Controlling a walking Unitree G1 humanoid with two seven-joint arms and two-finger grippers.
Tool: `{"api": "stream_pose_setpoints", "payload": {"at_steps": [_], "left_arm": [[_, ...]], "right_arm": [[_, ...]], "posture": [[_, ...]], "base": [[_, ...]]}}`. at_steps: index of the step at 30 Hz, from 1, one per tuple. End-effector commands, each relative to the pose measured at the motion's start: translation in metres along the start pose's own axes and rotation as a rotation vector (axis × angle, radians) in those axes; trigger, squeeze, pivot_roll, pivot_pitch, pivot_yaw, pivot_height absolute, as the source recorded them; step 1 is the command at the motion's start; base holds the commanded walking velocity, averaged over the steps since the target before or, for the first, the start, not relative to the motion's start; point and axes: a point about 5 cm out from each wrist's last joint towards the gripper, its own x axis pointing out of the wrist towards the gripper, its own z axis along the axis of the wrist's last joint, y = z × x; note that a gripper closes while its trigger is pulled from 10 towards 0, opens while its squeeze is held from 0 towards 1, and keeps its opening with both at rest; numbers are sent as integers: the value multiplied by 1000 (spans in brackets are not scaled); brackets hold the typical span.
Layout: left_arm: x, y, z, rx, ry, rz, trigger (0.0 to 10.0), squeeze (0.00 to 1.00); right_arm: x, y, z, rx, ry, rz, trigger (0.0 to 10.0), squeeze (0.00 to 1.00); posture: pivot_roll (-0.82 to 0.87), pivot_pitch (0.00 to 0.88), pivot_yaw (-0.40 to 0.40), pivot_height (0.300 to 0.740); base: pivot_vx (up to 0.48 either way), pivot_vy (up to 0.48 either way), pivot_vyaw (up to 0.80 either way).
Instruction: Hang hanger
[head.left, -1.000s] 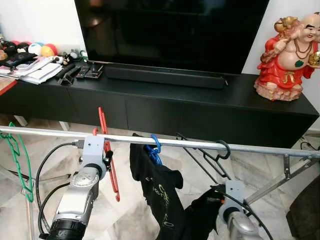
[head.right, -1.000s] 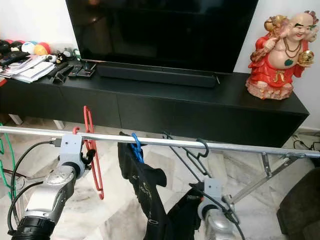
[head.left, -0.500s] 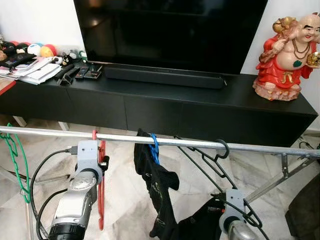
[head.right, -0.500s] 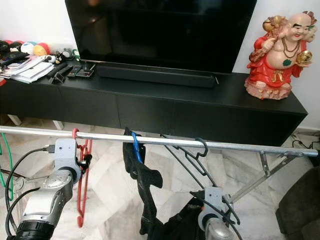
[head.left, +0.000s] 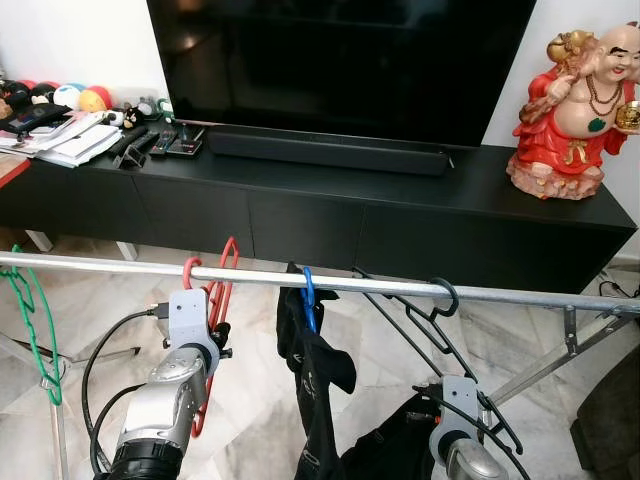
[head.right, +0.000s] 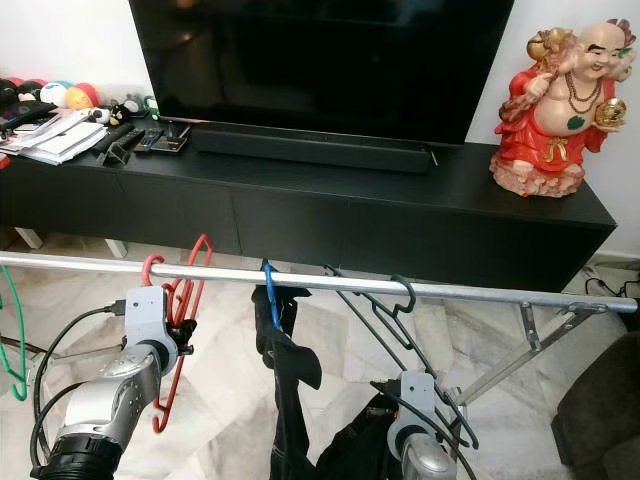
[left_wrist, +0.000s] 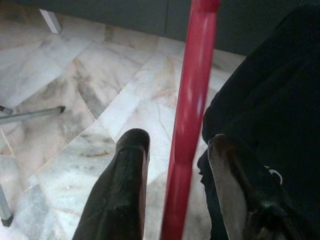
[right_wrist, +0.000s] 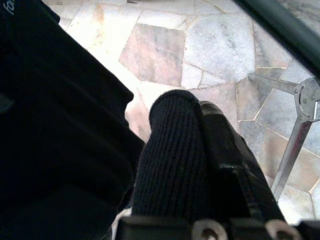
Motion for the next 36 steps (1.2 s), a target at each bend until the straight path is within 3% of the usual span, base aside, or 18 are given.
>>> {"api": "stream_pose_setpoints", "payload": {"at_steps": [1,11,16,20,26,30,36], "left_arm": [[1,1,3,-2,-8,-6,0,0],[0,-2,6,47,-29,-22,0,0],[-2,0,9,125,-58,-3,0,0],[-4,5,8,194,-74,23,0,0],[-10,8,0,187,-88,0,0,0],[-13,12,-3,195,-107,-10,0,0],[-36,24,-13,177,-223,-60,0,0]], "right_arm": [[1,-1,6,-1,-19,-5,10000,0],[1,0,5,2,-13,-2,10000,0],[0,3,-4,3,15,-6,10000,0],[3,6,6,1,-1,-1,10000,0],[9,9,30,-2,-49,11,10000,0],[10,13,34,-3,-55,14,10000,0],[11,16,36,-7,-63,14,10000,0]], "posture": [[36,63,-22,740],[35,60,-20,740],[38,55,-17,740],[39,52,-16,740],[33,33,-11,740],[30,28,-7,740],[40,17,-16,740]], "base": [[0,0,0],[0,0,0],[0,0,0],[0,0,0],[0,0,0],[0,0,0],[0,0,0]]}}
